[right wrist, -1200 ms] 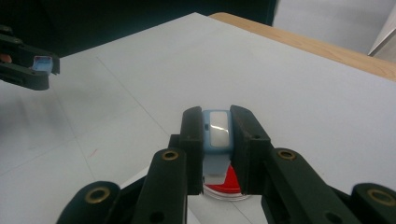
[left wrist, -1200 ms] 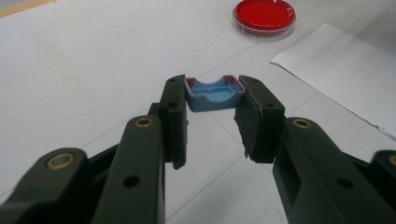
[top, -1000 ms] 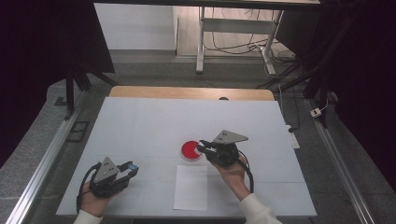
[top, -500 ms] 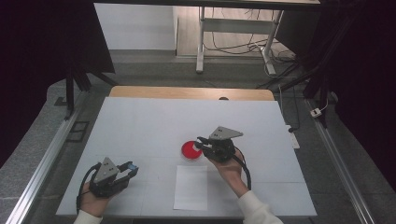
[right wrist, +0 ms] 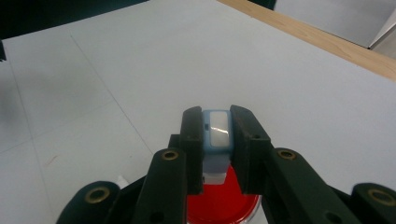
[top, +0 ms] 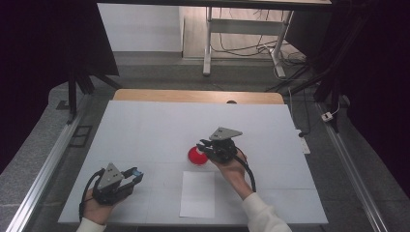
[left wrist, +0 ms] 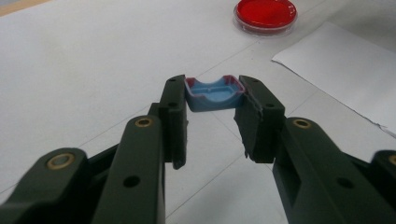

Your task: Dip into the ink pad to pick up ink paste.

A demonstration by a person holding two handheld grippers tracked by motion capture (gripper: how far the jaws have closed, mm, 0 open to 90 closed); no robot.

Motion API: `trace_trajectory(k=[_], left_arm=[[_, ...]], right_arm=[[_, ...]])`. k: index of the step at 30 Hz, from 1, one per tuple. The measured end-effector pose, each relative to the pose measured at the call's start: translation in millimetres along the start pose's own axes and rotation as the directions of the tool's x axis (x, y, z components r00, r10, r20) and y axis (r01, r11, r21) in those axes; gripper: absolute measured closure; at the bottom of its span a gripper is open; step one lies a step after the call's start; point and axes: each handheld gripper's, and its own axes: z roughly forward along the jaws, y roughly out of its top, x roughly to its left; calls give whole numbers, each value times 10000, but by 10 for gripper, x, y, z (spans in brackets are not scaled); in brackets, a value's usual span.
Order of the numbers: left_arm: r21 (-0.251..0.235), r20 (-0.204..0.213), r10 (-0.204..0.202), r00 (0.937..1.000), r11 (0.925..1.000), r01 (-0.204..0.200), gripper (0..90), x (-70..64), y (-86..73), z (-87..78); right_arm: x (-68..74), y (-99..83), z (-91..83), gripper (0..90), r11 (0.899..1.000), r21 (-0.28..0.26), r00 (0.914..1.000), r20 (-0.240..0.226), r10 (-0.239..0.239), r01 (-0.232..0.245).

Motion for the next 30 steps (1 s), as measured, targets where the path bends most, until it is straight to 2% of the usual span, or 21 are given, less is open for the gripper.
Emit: trace_trajectory(k=[19, 30], left_arm=[[28, 10, -1, 10000, 10000, 1, 644, 6, -3, 1], [38, 10, -9, 10000, 10000, 9, 644, 8, -4, 1]], right_arm=[[-91, -49, 199, 756, 9972, 750, 9998, 196, -96, 81], [-97, -67, 253, 756, 9960, 868, 9995, 225, -217, 197]])
